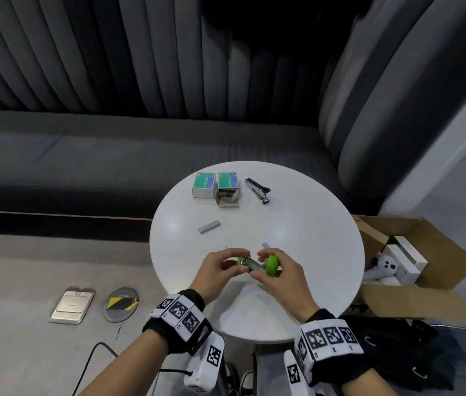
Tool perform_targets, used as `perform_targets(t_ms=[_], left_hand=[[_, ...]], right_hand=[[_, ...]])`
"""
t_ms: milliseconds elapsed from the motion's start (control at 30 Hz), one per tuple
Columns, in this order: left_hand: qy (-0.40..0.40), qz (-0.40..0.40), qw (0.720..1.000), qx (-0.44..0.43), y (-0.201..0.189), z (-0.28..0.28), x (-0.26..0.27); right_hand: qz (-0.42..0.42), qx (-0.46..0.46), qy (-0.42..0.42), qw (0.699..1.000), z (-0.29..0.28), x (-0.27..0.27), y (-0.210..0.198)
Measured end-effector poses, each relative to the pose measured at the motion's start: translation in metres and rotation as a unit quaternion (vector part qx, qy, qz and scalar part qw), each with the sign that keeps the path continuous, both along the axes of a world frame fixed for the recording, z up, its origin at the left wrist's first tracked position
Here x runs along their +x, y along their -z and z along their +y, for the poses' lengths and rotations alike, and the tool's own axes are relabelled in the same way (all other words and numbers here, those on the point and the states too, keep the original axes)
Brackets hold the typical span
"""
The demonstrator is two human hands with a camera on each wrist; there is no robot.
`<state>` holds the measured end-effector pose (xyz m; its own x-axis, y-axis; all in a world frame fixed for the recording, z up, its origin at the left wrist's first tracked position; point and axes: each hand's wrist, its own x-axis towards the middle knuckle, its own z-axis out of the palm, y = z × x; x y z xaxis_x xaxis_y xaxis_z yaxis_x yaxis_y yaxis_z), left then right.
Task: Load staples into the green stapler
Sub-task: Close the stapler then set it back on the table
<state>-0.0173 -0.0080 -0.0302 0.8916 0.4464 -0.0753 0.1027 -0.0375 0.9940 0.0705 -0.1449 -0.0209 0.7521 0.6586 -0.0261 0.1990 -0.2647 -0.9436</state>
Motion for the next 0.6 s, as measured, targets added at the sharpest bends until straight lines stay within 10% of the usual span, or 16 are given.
perform_targets(t_ms=[600], left_hand=[[-0.050, -0.055, 0.987, -0.145, -0.008, 0.008, -0.008]], right_hand=[[0.117, 0.089, -0.010, 0.989, -0.021, 0.019, -0.020]])
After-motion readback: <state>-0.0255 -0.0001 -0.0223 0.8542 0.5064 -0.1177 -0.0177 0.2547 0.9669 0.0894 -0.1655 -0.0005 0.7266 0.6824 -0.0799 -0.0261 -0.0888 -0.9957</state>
